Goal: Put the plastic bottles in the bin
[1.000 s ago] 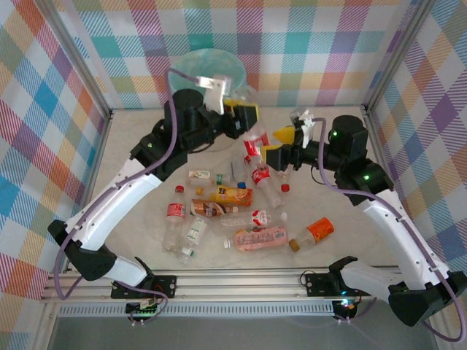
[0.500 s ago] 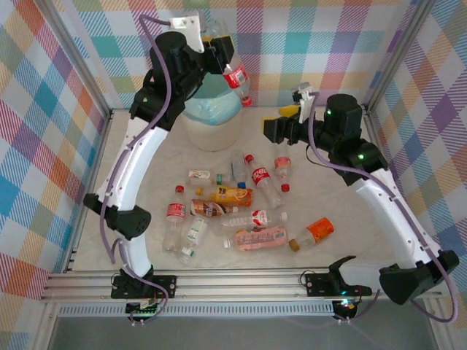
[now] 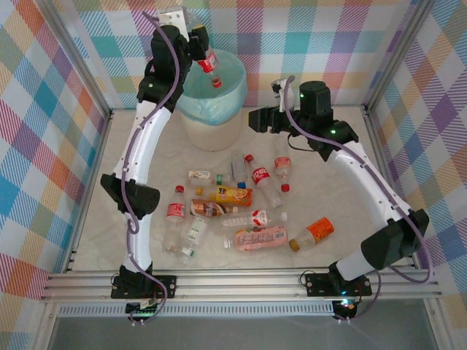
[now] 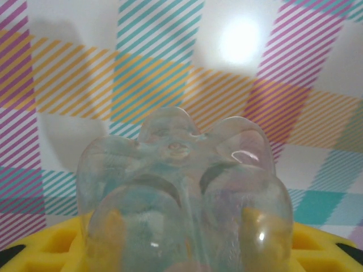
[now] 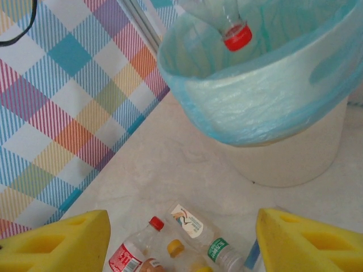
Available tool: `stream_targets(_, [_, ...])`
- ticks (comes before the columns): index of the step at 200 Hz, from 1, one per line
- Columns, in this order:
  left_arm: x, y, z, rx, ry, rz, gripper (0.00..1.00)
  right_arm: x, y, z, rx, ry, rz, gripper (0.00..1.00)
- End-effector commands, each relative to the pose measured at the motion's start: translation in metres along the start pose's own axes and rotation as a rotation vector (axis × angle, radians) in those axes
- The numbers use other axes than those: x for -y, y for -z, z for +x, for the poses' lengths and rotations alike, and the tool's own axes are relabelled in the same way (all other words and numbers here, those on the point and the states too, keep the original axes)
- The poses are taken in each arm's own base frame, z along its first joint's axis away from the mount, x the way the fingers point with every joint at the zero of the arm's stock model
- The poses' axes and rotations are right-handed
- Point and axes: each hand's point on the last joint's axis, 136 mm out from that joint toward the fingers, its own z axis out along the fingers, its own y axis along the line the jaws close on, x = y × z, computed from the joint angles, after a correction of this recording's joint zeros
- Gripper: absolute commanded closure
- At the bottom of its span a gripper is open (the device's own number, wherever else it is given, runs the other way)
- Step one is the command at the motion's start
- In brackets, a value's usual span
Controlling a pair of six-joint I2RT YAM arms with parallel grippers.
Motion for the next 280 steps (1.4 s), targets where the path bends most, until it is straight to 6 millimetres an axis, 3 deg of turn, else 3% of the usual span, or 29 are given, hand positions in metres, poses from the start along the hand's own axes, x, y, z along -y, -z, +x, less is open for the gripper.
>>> stream_targets(1, [-0.006, -0.011, -0.005, 0.050, -0.042, -0.012, 0.49, -0.008, -0.007, 0.000, -0.030, -0.041, -0.051, 0.32])
stream_targets(47, [-0.007, -0.045, 0.063, -0.082, -0.093, 0.019, 0.48, 0.002, -0.023, 0.009, -0.070, -0.061, -0.047, 0.32])
stream_targets(102, [-0.015, -0.064, 0.132, -0.235, -0.128, 0.015, 0.41, 0.008, -0.033, 0.014, -0.099, -0.074, -0.044, 0.32])
stream_targets(152, [-0.029, -0.069, 0.168, -0.329, -0.113, -0.005, 0.31, 0.010, -0.037, 0.015, -0.108, -0.088, -0.045, 0.33])
stream_targets(175, [-0.033, -0.069, 0.169, -0.338, -0.105, -0.007, 0.17, 0.010, -0.039, 0.011, -0.106, -0.091, -0.041, 0.33])
stream_targets(214, [-0.038, -0.067, 0.150, -0.299, -0.086, -0.015, 0.15, 0.008, -0.039, 0.005, -0.111, -0.100, -0.047, 0.34])
stream_targets(280, [-0.017, -0.037, 0.078, -0.199, -0.034, 0.068, 0.17, 0.000, -0.018, -0.009, -0.078, -0.055, -0.010, 0.33])
